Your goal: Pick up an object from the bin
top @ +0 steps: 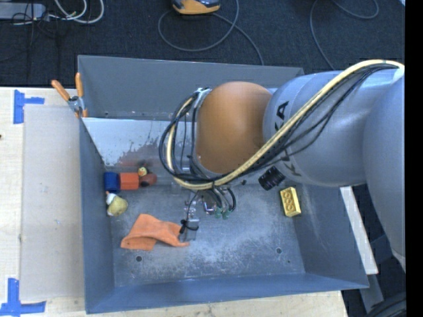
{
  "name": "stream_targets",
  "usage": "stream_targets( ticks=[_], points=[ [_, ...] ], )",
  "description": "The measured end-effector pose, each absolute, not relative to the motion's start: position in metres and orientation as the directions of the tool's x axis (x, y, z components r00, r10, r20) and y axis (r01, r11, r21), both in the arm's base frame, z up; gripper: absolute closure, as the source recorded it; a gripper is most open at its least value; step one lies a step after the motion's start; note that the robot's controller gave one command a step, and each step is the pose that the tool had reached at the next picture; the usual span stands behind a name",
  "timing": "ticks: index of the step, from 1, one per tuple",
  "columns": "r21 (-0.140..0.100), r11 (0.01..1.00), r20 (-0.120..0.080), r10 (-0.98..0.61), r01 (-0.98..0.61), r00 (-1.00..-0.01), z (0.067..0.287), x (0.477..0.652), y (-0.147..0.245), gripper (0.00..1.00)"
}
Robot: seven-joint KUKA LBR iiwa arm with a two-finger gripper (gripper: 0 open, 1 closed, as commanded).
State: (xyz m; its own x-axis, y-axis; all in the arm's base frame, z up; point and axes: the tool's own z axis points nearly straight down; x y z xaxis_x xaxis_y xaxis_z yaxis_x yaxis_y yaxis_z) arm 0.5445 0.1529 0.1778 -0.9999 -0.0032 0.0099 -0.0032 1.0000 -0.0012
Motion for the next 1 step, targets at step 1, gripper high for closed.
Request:
stream_targets(
  ticks=[1],
  points=[
    [0.000, 1.000, 0.002, 0.000, 0.000, -1.000, 0.1822, 0.5463, 0.1523, 0.00]
  ],
)
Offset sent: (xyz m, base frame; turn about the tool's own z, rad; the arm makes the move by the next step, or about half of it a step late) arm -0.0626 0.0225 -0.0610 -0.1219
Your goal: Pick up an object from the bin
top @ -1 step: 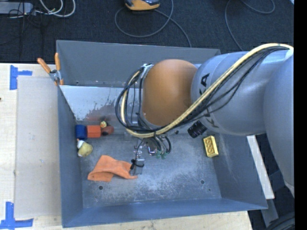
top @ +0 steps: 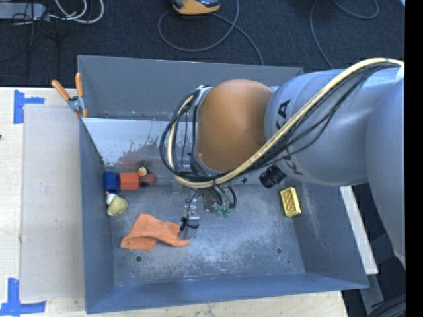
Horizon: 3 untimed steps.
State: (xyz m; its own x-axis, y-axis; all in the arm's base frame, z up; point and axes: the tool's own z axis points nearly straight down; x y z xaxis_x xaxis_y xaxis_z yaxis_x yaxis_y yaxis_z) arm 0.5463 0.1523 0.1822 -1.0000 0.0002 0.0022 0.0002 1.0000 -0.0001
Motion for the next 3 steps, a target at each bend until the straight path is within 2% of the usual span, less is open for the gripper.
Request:
stream_targets(
  ticks=[1, 2, 3],
  points=[
    [0.000, 0.999, 0.001, -0.052, -0.052, -0.999, 0.155, 0.519, 0.161, 0.00],
    [0.000, 0.989, 0.004, -0.147, -0.147, -0.989, 0.112, 0.494, 0.173, 0.00],
    [0.001, 0.971, 0.004, -0.239, -0.239, -0.971, 0.086, 0.510, 0.174, 0.00]
  ],
)
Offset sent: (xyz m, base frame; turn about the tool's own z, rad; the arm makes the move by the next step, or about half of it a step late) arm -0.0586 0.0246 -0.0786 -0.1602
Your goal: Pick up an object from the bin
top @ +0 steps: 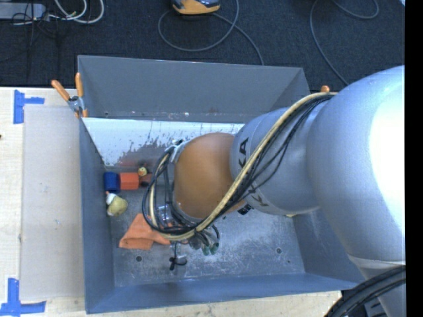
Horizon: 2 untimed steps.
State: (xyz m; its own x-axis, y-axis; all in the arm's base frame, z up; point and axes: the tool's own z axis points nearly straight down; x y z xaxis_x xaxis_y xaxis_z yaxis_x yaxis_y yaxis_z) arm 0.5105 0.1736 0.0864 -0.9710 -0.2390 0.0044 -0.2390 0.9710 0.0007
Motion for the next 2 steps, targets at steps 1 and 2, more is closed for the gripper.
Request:
stream_targets(
  ticks=[1, 2],
  points=[
    [0.001, 0.976, 0.007, -0.216, -0.216, -0.976, 0.101, 0.546, 0.168, 0.00],
    [0.000, 0.997, 0.001, -0.071, -0.071, -0.997, 0.105, 0.565, 0.173, 0.00]
  ],
)
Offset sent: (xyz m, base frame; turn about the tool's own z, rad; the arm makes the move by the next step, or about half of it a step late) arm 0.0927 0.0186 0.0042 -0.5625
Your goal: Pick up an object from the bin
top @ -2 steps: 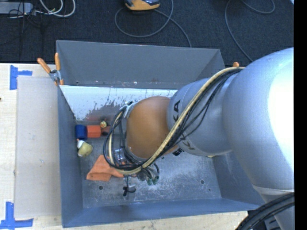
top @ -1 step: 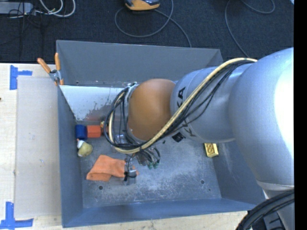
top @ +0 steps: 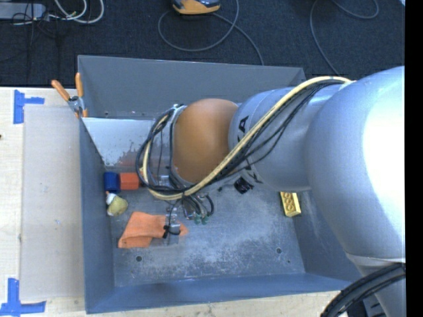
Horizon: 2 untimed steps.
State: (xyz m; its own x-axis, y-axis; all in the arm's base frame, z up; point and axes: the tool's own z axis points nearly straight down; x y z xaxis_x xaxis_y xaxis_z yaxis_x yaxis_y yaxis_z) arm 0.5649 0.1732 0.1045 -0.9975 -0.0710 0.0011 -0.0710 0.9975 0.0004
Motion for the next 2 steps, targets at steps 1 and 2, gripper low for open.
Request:
stream_targets(
  ticks=[1, 2],
  points=[
    [0.000, 0.976, 0.005, -0.216, -0.216, -0.976, 0.091, 0.555, 0.194, 0.00],
    [0.001, 0.989, 0.003, -0.149, -0.149, -0.989, 0.070, 0.524, 0.195, 1.00]
  ],
)
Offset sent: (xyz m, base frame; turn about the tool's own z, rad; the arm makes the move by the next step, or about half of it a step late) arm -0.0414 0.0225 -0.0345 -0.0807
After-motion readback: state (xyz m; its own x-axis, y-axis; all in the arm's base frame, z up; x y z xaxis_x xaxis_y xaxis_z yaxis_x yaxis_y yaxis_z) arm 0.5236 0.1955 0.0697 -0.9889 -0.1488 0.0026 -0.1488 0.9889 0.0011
